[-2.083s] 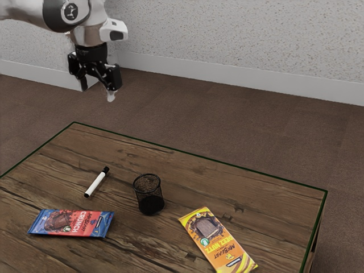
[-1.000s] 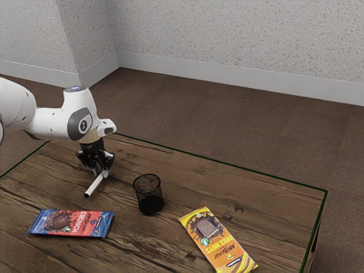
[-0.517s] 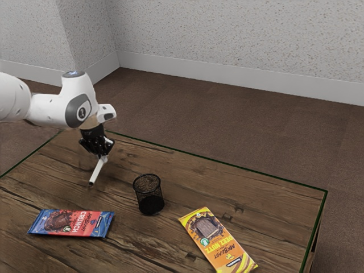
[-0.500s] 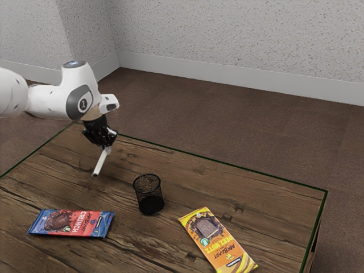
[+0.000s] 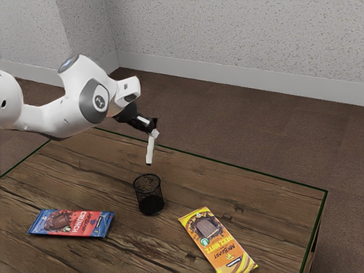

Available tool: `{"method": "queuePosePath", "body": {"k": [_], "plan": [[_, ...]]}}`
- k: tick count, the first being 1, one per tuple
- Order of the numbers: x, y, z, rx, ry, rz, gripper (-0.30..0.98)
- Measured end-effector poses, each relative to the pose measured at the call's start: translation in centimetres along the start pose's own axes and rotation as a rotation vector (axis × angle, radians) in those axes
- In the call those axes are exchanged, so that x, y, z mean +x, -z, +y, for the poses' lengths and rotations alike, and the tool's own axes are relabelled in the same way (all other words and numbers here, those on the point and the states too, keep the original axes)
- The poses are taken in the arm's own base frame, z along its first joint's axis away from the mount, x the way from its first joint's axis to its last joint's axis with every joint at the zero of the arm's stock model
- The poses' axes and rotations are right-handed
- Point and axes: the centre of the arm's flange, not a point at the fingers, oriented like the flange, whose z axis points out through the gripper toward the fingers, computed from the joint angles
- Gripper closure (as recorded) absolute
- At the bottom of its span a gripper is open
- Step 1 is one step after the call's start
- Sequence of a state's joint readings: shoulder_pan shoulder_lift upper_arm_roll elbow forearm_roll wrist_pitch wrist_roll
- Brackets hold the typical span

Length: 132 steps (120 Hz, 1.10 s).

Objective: Put the marker into the pen holder.

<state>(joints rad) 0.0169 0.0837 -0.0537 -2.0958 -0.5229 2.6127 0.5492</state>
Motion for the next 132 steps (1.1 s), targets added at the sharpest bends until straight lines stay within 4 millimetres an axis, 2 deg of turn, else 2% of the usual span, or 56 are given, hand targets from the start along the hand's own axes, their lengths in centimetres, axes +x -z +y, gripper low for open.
{"method": "queuePosePath", "body": {"k": [8, 16, 45, 68, 79, 93, 98, 116, 132], "plan": [[-1.9, 1.4, 0.4, 0.030, -0.051, 0.036, 0.79], [-2.9, 1.6, 0.5, 0.053, -0.092, 0.063, 0.79], [-4.1, 1.0, 0.7, 0.091, -0.197, 0.121, 0.78], [-5.7, -0.1, 1.8, 0.092, -0.261, 0.116, 0.77], [-5.8, 0.5, 3.5, 0.085, -0.309, 0.131, 0.77], [-7.6, -0.3, 8.1, 0.039, -0.394, 0.109, 0.77], [-8.1, -0.4, 8.9, 0.031, -0.411, 0.104, 0.77], [-8.4, 0.0, 7.0, 0.054, -0.391, 0.106, 0.77], [-9.2, -0.6, 6.3, 0.059, -0.387, 0.086, 0.77]]}}
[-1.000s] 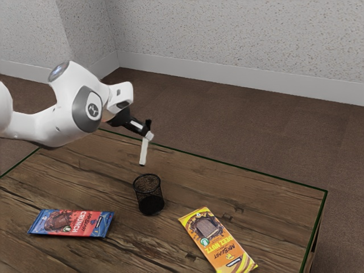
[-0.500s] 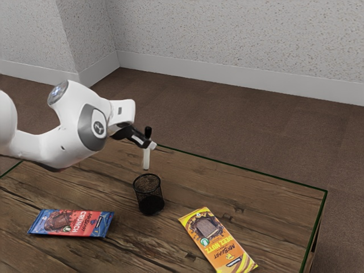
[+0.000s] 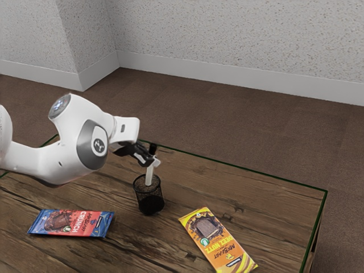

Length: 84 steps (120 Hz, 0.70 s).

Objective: Put the marker into the pen holder.

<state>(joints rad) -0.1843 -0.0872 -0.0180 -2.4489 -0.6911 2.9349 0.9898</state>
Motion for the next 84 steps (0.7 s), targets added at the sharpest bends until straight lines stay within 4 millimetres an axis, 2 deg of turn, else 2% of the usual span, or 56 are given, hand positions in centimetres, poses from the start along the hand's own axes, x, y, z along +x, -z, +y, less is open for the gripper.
{"method": "queuePosePath", "body": {"k": [32, 44, 60, 66, 72, 76, 78, 81, 84], "plan": [[-2.4, -2.6, -2.0, 0.011, 0.025, -0.061, 0.77], [-2.6, -3.6, -2.5, 0.008, 0.024, -0.077, 0.54], [-1.9, -3.1, -2.8, 0.011, 0.015, -0.064, 0.29], [-0.5, -1.6, -3.0, 0.021, 0.006, -0.028, 0.23], [1.3, 1.4, -3.1, 0.030, -0.005, 0.030, 0.18], [2.0, 3.9, -4.7, 0.031, 0.001, 0.053, 0.16], [3.7, 5.9, -6.6, 0.045, -0.023, 0.064, 0.15], [7.5, 9.4, -9.3, 0.063, -0.080, 0.067, 0.13], [10.6, 12.6, -10.8, 0.072, -0.127, 0.045, 0.11]]}}
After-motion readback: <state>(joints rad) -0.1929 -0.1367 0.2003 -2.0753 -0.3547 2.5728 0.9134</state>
